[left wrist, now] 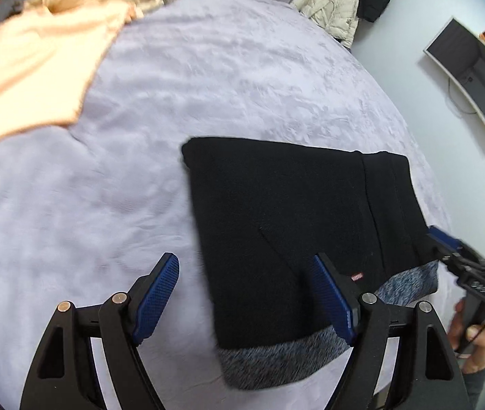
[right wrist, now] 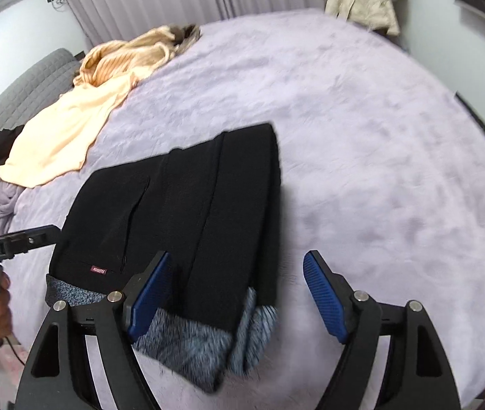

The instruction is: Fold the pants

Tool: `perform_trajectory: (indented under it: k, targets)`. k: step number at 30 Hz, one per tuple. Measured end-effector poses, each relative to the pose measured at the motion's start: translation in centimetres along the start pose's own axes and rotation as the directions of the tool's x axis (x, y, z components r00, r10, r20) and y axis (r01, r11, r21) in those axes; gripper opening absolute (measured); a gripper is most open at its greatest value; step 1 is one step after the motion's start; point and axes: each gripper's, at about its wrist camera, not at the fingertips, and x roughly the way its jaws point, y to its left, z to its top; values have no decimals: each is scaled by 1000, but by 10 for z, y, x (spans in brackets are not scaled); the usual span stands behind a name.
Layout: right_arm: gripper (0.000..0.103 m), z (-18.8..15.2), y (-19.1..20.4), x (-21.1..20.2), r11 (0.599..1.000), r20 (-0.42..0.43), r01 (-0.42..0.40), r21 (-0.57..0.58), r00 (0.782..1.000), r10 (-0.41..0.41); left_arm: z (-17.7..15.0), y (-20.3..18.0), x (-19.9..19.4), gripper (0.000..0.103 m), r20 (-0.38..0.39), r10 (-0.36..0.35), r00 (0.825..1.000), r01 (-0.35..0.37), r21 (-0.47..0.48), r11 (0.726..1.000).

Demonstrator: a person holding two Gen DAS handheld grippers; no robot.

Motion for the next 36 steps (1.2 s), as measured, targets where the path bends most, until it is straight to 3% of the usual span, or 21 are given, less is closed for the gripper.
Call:
perform_trajectory:
  k: [3, 6, 8, 12, 14, 18, 23, 26, 28, 34, 36]
  targets:
    - [82, -17, 17, -31, 999, 90, -6, -31, 996, 9, -9, -14, -14, 81, 44, 42, 998, -46, 89, 995]
    - [82, -42, 53, -41, 984, 104, -63, -166, 991, 81, -24, -39, -10, 81, 108, 104, 989, -123, 189, 974]
    - [82, -56, 73, -35, 966, 93, -71, -250, 991, 97, -37, -45, 2, 81, 105, 131, 986, -153, 237, 959]
    - [82, -59, 59, -3, 976, 25, -88, -200, 995, 95, -13, -45, 43, 85, 47, 145, 988, -151, 208, 966]
    - [82, -57, 45, 10, 983, -7, -127, -135, 992, 127, -14, -41, 48, 103, 41, 158, 987, -163, 180, 970]
    - [83, -56, 46, 10, 978, -30, -130, -163, 992, 126, -11, -36, 59, 103, 10, 130, 991, -130, 160, 979]
    - [85, -25, 54, -14, 968, 49, -109, -225, 991, 123, 28, -35, 40, 103, 72, 64, 995, -72, 108, 992]
    - [85, 13, 59, 1, 967, 59, -59, -250, 995, 76, 61, -40, 51, 103, 88, 131, 987, -140, 101, 985]
    - [85, 34, 60, 18, 965, 57, -28, -259, 997, 44, 79, -35, 69, 103, 56, 177, 983, -181, 64, 981]
    - [88, 66, 52, 75, 978, -57, -6, -210, 998, -6, 93, -18, 108, 103, -43, 194, 980, -195, -16, 981]
    - [98, 66, 53, 84, 975, -89, -19, -222, 996, -1, 91, -19, 109, 103, -51, 204, 978, -204, 5, 979]
